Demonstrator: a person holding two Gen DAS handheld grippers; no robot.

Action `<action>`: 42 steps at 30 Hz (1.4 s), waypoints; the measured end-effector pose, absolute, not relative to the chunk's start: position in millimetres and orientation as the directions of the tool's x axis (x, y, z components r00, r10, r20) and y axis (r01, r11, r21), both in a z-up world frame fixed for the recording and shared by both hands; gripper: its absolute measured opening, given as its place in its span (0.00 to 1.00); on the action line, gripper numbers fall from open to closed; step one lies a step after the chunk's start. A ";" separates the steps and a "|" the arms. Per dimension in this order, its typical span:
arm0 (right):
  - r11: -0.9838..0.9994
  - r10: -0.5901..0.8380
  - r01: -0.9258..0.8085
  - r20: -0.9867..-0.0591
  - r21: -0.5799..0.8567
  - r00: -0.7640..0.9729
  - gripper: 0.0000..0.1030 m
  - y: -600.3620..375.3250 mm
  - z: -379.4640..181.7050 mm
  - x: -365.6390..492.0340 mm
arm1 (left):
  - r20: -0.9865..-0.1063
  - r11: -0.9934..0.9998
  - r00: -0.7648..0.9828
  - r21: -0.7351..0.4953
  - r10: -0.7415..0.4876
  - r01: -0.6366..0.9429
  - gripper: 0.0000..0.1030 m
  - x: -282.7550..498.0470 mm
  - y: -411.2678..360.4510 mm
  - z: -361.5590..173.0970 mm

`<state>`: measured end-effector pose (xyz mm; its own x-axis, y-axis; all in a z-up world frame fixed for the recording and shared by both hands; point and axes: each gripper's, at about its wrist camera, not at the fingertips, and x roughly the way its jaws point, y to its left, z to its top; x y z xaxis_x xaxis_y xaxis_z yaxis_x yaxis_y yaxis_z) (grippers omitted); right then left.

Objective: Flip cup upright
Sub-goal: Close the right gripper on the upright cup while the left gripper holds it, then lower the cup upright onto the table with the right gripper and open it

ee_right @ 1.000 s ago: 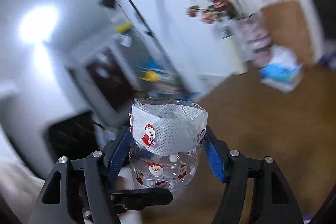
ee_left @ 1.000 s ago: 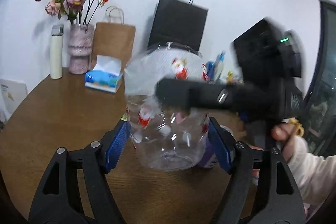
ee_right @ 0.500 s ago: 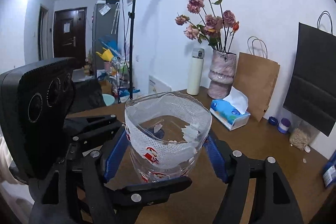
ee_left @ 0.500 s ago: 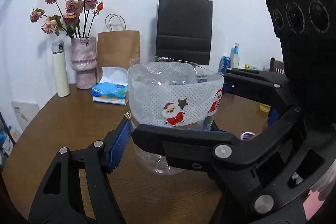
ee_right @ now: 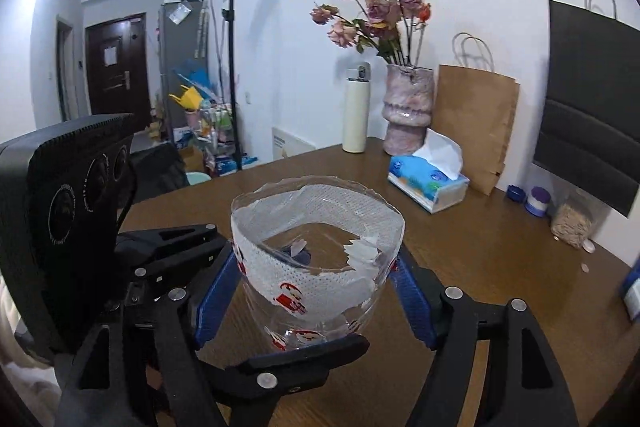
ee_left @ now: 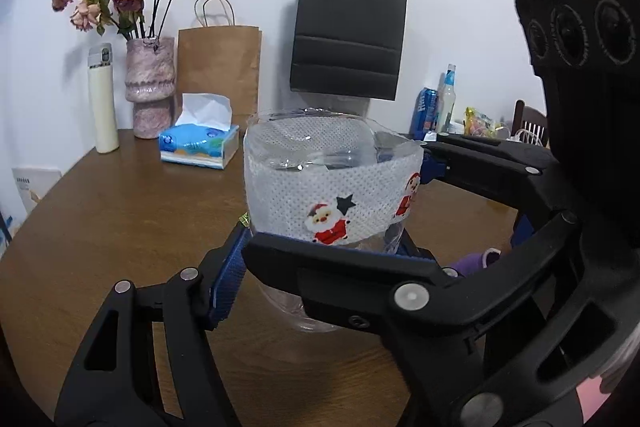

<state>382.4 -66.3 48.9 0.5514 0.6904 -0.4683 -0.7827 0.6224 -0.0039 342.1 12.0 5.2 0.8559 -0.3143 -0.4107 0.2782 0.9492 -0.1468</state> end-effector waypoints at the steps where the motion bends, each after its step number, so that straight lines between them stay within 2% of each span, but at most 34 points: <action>1: 0.628 0.685 -0.778 -0.462 -0.019 0.564 0.75 -67.2 48.6 376.6 | -0.411 0.947 0.853 -0.158 -0.322 0.281 0.62 339.6 10.8 3.7; 5: 0.646 0.664 -0.762 -0.458 -0.047 0.591 0.75 -69.8 43.2 359.2 | -0.437 0.950 0.843 -0.157 -0.313 0.271 0.62 330.4 3.3 -3.1; 10: 0.653 0.679 -0.755 -0.483 0.054 0.553 0.75 -78.6 20.2 358.7 | -0.518 0.951 0.798 -0.163 -0.308 0.262 0.62 326.2 -3.9 -22.4; 13: 0.645 0.692 -0.756 -0.503 0.110 0.517 0.72 -84.1 4.0 361.1 | -0.563 0.954 0.770 -0.160 -0.300 0.254 0.64 327.6 -7.3 -32.0; 19: 0.663 0.664 -0.736 -0.559 0.133 0.497 0.73 -80.4 -17.3 360.5 | -0.657 0.952 0.691 -0.174 -0.302 0.251 0.66 323.3 -5.8 -53.4; 22: 0.675 0.654 -0.722 -0.576 0.152 0.490 0.75 -80.5 -23.1 360.5 | -0.671 0.963 0.692 -0.152 -0.267 0.224 0.75 317.3 -1.8 -54.9; 26: 0.673 0.661 -0.722 -0.570 0.162 0.488 0.75 -80.6 -20.1 352.4 | -0.662 0.963 0.700 -0.168 -0.268 0.210 0.76 311.8 4.9 -54.0; 31: 0.676 0.666 -0.710 -0.577 0.199 0.473 0.73 -79.4 -23.6 345.4 | -0.657 0.969 0.714 -0.126 -0.242 0.212 0.75 301.9 2.2 -52.2; 42: 0.713 0.620 -0.686 -0.588 0.145 0.520 0.77 -80.5 -23.6 317.0 | -0.672 0.965 0.694 -0.155 -0.258 0.210 0.79 285.0 14.6 -58.3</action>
